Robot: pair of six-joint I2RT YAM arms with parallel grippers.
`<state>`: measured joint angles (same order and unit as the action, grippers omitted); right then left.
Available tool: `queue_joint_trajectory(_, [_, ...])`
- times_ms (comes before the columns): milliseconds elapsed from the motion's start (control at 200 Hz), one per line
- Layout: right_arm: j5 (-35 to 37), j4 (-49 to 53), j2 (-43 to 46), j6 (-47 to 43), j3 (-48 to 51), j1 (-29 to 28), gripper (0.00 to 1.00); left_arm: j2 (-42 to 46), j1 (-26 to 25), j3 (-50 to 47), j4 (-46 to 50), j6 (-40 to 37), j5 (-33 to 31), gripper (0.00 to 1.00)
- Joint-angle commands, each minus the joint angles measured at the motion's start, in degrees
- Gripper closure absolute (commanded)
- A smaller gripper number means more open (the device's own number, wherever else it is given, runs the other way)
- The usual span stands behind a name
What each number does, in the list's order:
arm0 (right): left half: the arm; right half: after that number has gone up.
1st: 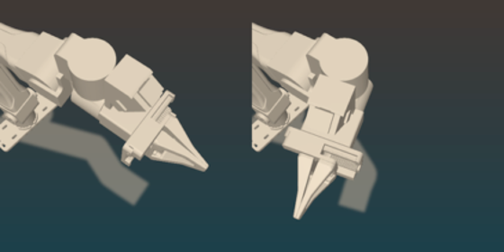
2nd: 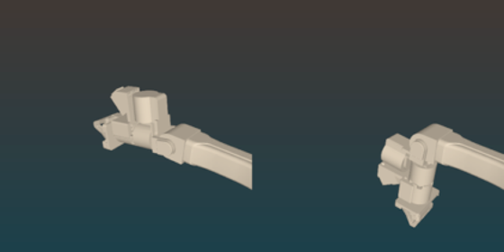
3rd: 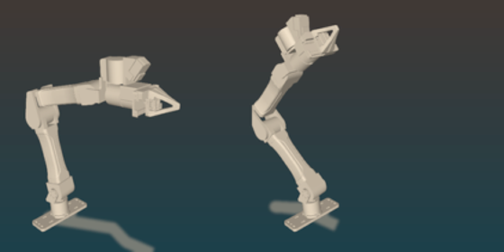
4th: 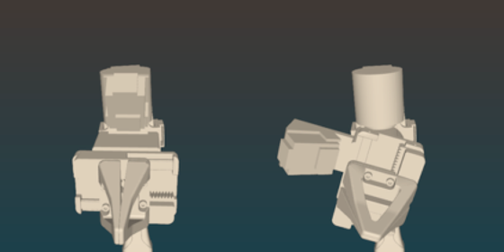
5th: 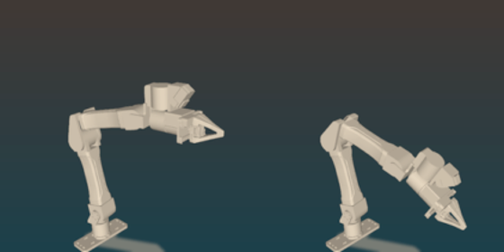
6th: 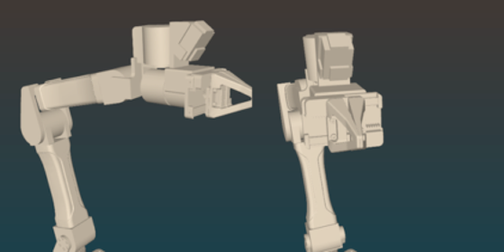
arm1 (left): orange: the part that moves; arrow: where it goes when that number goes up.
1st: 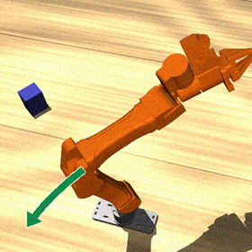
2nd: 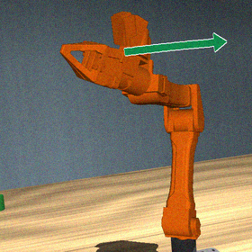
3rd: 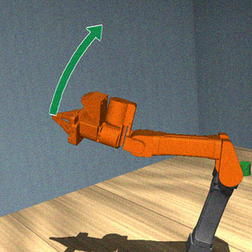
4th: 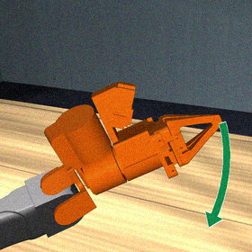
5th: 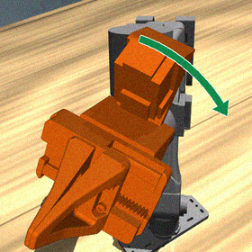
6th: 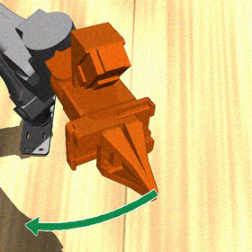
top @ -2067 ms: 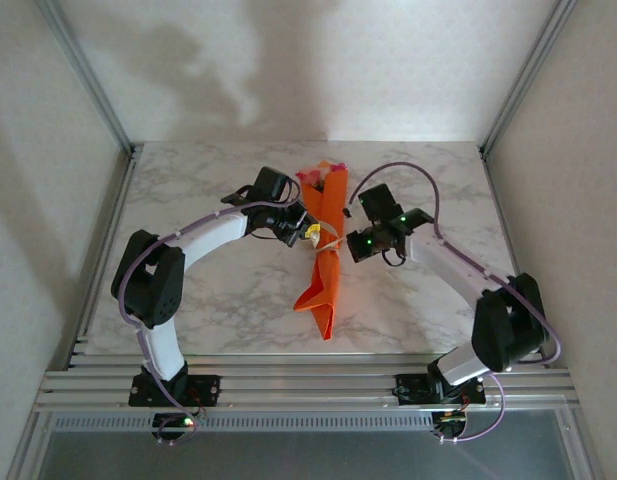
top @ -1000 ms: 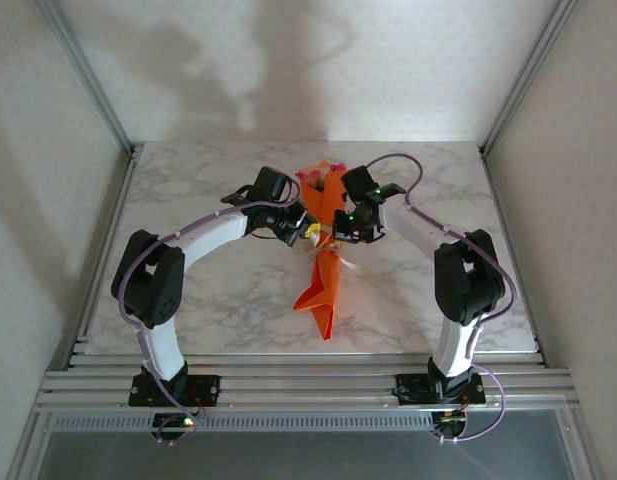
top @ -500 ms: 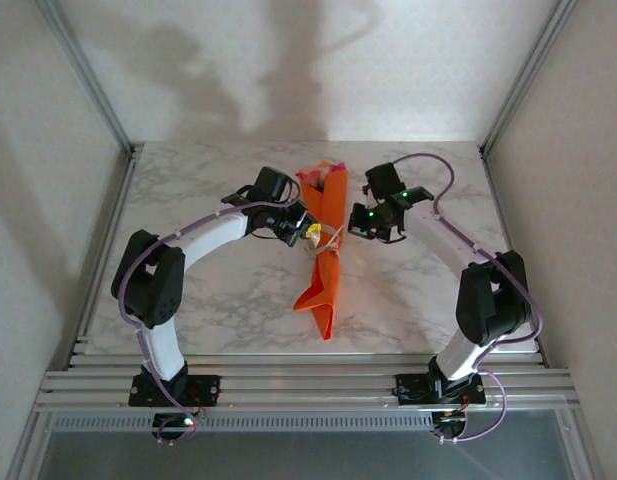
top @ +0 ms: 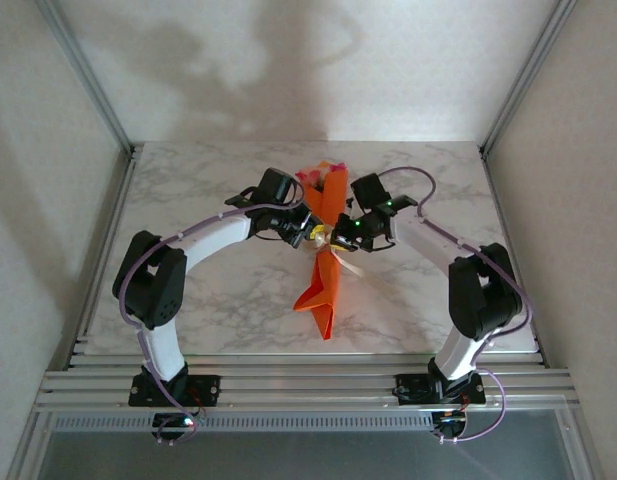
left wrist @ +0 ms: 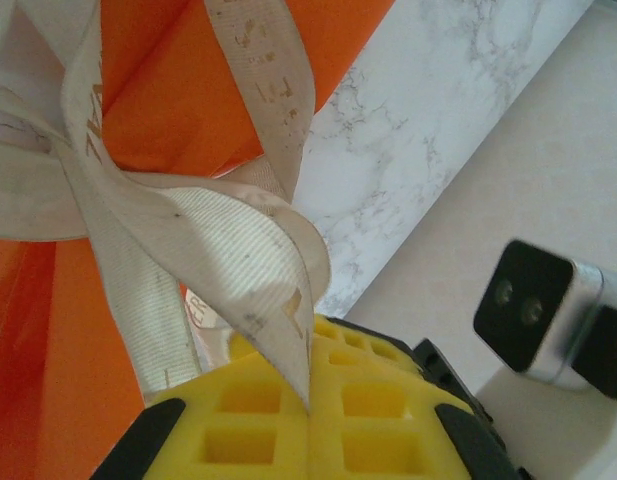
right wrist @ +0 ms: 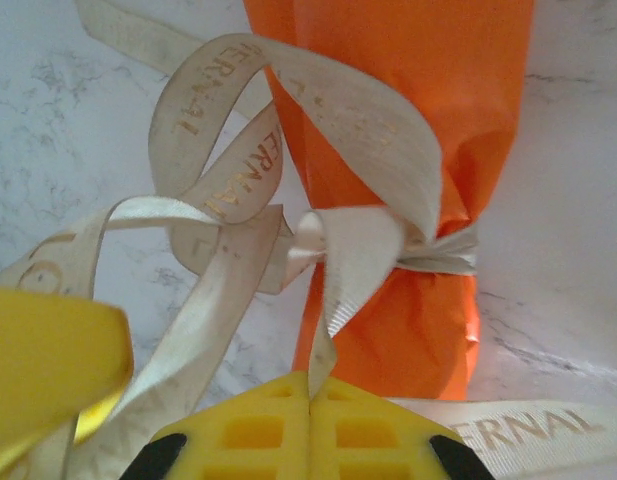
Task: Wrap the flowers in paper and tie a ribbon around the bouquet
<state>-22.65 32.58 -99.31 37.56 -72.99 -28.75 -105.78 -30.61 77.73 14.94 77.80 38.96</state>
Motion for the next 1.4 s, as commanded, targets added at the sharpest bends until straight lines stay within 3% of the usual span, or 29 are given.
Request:
queue_joint_trajectory(0, [-2.7, 1.3, -2.7, -0.5, -2.9, -0.7, 1.0, 2.8, -0.4, -1.6, -0.6, 0.3, -0.3, 1.0])
queue_joint_trajectory(360, [0.6, 3.9, -6.0, -1.5, -4.5, -0.4, 1.0, 3.6, -0.5, -8.0, -1.8, -0.9, -1.8, 1.0])
queue_joint_trajectory(531, [0.9, 4.5, -7.0, -1.8, -5.7, -0.4, 1.0, -0.5, -0.5, -5.0, 3.5, -5.7, -4.7, 1.0])
queue_joint_trajectory(1121, [0.1, 6.5, -7.8, -4.3, -7.3, 0.0, 1.0, -11.0, -1.1, 4.2, 4.3, -6.8, -5.3, 1.0])
queue_joint_trajectory(1216, [-0.1, 7.7, -7.9, -5.7, -8.1, 0.1, 0.94, -12.1, -1.2, 5.0, 4.7, -7.0, -4.9, 1.0])
queue_joint_trajectory(1396, [1.7, 11.7, -5.0, -8.5, -9.5, 1.0, 0.73, -12.9, -1.4, 5.6, 4.8, -7.1, -4.9, 1.0])
